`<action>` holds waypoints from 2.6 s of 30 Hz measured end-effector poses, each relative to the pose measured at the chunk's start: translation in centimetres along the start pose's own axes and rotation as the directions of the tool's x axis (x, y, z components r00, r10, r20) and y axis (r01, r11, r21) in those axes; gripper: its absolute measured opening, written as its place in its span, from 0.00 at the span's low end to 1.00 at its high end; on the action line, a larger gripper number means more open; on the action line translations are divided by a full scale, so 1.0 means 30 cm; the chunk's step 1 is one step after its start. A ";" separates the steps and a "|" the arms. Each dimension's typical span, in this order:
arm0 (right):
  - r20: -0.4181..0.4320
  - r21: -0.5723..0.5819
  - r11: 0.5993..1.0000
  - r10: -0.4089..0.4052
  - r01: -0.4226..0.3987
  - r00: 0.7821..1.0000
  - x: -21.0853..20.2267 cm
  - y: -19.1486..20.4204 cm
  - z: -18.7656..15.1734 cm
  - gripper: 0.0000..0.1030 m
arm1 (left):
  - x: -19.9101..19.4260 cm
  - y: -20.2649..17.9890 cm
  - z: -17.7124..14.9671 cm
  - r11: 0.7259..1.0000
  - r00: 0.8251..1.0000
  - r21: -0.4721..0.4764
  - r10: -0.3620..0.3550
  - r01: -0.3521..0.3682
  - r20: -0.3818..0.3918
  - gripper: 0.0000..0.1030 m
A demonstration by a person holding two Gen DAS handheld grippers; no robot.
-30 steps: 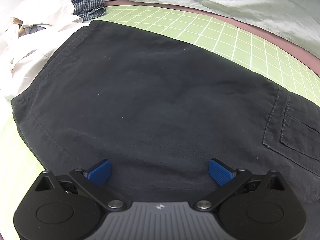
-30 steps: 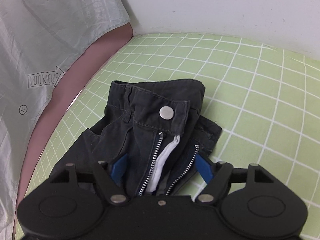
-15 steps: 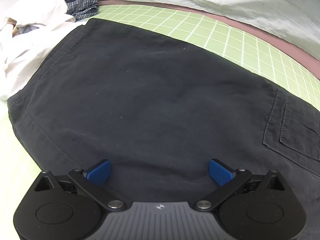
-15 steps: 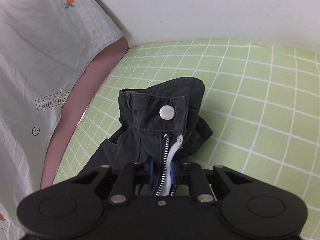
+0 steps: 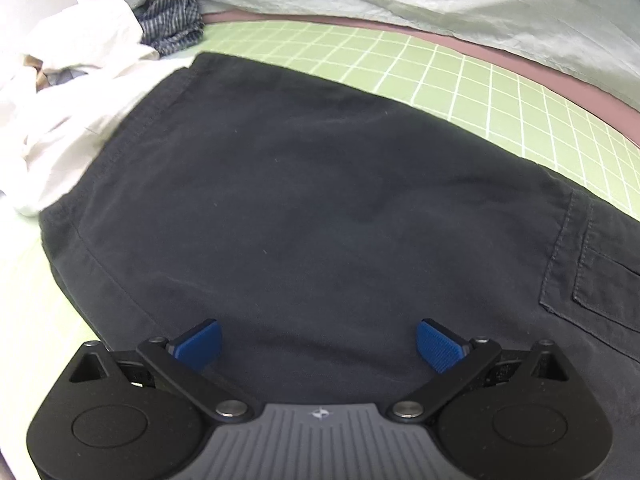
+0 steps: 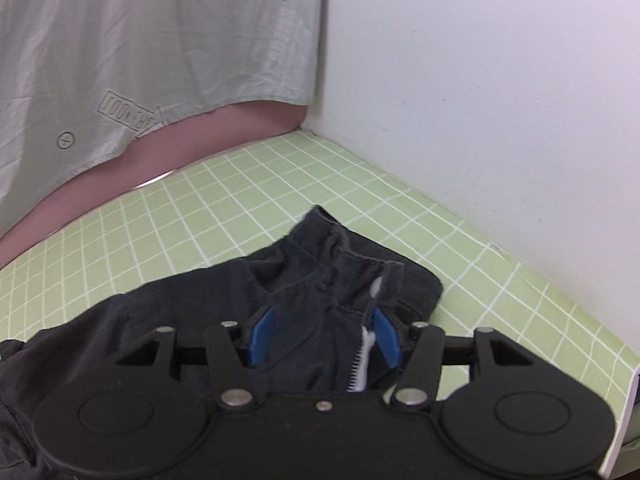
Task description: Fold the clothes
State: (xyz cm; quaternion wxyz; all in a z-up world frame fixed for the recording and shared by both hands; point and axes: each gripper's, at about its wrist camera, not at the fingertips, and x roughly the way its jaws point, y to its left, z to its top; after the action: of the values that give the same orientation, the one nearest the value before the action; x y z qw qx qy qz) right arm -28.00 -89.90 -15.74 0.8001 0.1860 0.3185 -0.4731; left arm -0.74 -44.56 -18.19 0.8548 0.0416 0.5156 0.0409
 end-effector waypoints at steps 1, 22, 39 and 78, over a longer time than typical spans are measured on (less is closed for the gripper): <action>0.005 -0.008 0.999 0.033 -0.033 0.999 0.003 0.040 0.008 0.58 | -0.006 0.010 0.010 1.000 1.000 0.002 0.005 -0.005 0.012 0.99; -0.316 0.222 0.956 0.254 -0.189 0.914 0.192 0.508 -0.073 0.08 | 0.106 0.250 0.091 0.999 0.998 -0.024 0.045 -0.045 -0.035 1.00; -0.182 0.021 0.965 0.260 -0.261 0.948 0.180 0.611 -0.072 0.60 | 0.076 0.436 0.141 0.992 0.997 -0.122 0.051 -0.044 0.058 0.95; -0.151 -0.289 0.952 0.062 -0.104 0.987 -0.163 0.620 -0.461 0.84 | 0.055 0.768 0.086 0.972 0.982 -0.216 0.126 -0.094 0.140 0.10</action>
State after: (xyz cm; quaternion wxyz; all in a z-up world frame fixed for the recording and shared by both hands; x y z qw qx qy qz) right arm -18.04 -69.52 -22.52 0.8137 0.1102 0.4331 -0.3717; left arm 1.68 -21.56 -15.83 0.8878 -0.0166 0.4384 0.1389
